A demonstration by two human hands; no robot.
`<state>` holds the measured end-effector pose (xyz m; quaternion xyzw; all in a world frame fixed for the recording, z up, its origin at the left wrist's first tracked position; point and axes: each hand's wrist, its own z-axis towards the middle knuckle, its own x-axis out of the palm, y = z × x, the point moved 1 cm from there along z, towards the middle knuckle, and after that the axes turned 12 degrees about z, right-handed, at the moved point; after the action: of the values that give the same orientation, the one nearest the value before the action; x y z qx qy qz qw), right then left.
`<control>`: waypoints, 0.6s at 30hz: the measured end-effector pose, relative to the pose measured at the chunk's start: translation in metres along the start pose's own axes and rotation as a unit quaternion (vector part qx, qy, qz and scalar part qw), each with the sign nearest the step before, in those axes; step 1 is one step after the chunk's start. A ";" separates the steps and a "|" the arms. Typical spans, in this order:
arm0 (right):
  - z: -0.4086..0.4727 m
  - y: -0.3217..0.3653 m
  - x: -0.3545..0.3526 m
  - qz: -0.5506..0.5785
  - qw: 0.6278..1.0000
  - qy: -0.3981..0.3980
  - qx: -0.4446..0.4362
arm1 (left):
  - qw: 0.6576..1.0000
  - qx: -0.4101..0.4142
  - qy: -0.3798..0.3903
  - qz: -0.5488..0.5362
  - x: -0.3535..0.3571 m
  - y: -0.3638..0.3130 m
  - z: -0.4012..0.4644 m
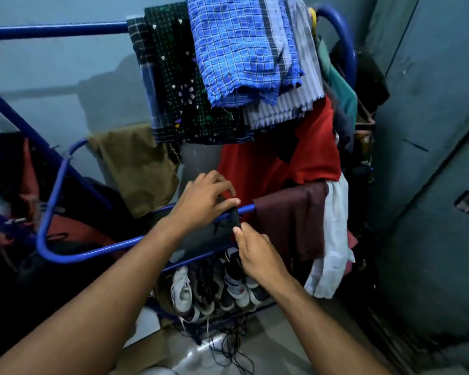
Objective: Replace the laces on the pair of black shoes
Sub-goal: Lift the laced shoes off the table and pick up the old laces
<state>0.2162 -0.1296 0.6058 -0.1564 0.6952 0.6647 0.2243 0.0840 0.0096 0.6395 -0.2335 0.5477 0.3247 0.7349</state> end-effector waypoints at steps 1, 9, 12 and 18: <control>0.002 0.001 0.001 0.001 1.000 0.000 0.002 | 0.999 0.020 -0.023 -0.014 -0.001 -0.001 -0.002; 0.010 -0.003 0.012 0.017 1.000 0.015 0.008 | 0.997 0.003 -0.039 -0.071 0.009 -0.008 -0.015; 0.014 -0.005 0.015 0.030 1.000 0.001 0.009 | 0.999 0.001 -0.001 -0.042 0.012 -0.011 -0.013; 0.022 -0.023 0.019 0.024 0.998 0.003 0.066 | 0.999 0.011 0.015 -0.038 0.014 -0.012 -0.010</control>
<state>0.2141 -0.1080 0.5756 -0.1269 0.7421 0.6218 0.2160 0.0890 -0.0027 0.6231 -0.2506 0.5530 0.2865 0.7412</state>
